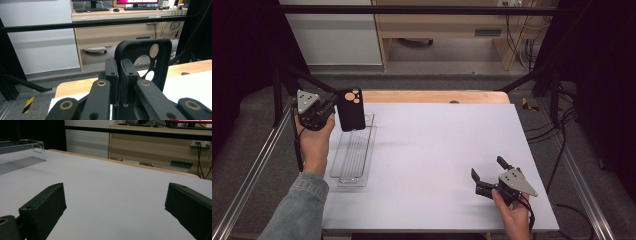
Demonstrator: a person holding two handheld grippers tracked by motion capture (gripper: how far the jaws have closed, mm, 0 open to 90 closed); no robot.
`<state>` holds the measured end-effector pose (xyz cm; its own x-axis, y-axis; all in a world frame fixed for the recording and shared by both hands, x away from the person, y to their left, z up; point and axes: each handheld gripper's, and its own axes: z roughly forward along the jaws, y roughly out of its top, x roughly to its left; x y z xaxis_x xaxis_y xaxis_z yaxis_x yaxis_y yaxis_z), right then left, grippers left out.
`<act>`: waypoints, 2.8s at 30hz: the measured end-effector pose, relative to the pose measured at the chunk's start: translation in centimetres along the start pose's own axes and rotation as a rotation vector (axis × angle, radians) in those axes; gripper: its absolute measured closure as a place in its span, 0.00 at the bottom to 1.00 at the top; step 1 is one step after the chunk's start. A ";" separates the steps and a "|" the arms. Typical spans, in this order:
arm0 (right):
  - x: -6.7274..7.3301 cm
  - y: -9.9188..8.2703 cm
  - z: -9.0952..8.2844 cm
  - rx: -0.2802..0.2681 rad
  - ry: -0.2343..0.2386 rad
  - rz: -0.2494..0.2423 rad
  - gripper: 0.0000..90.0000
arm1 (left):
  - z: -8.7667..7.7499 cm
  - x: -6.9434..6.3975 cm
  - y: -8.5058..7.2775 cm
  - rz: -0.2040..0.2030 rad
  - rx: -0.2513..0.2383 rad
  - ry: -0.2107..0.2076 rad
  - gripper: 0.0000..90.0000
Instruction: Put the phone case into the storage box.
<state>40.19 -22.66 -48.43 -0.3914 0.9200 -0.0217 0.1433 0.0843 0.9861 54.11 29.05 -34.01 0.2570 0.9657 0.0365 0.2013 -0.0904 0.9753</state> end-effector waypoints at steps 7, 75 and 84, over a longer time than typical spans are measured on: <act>0.1 0.0 0.0 -0.002 0.003 0.004 0.04 | 0.8 -0.5 0.3 0.013 0.014 -0.004 0.95; 0.0 -0.1 -0.1 0.001 -0.012 -0.010 0.05 | 6.6 -0.4 -3.0 0.076 0.169 0.012 0.95; 0.0 -0.1 -0.1 0.000 -0.009 -0.009 0.05 | 6.8 -0.1 -3.2 0.060 0.170 0.014 0.95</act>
<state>40.11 -22.66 -48.51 -0.3845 0.9226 -0.0325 0.1397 0.0929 0.9858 59.83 27.60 -38.65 0.2599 0.9607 0.0976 0.3434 -0.1864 0.9205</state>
